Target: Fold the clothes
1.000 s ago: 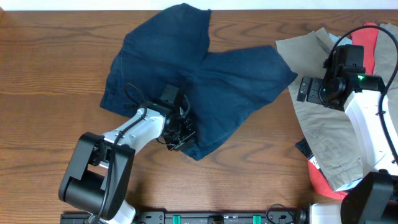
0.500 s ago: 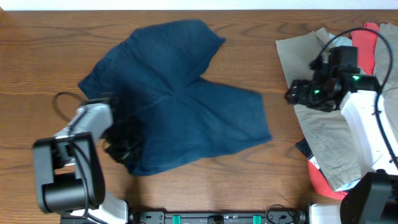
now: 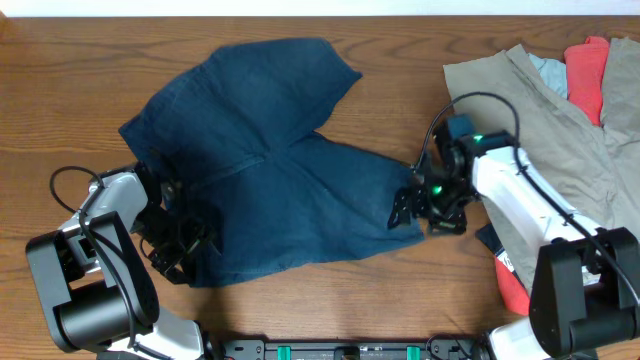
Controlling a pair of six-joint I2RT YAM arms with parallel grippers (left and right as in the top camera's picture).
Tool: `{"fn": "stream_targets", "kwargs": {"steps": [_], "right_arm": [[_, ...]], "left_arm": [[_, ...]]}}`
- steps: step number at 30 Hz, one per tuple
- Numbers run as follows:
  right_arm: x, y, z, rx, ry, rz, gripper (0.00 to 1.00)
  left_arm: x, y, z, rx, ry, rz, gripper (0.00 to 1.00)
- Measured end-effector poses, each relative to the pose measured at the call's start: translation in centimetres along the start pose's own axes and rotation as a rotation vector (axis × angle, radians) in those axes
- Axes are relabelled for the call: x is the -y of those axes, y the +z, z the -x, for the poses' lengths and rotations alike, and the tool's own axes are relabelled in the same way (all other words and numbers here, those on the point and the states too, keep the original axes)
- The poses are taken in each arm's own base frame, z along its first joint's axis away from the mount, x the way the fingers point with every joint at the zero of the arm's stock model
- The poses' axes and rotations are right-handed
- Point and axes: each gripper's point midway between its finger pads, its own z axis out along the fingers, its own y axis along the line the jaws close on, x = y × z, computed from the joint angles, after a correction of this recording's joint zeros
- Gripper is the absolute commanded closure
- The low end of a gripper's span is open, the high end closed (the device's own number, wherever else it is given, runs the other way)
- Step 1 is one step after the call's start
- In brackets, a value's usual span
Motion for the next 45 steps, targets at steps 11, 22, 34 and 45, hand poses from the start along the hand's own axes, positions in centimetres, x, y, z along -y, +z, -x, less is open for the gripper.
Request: {"fn": "stream_targets", "kwargs": {"steps": [11,22,34,45], "right_arm": [[2.1,4.5,-0.7,0.012,0.122,0.011,0.22],[2.1,5.2,3.3,0.205,0.163,0.042,0.99],[1.4,3.0,9.5,0.475,0.161,0.089,0.99],[1.3,2.8,10.0,0.497,0.170,0.094,0.99]], "left_arm": [[-1.5,-0.2,-2.5,-0.102,-0.005,0.063,0.14],[-1.6,-0.1,-1.5,-0.053,0.000,0.075,0.13],[0.5,0.1,-1.9,-0.076,-0.019,-0.015,0.13],[1.2,3.1,-3.1,-0.089,-0.179,-0.026,0.16]]}}
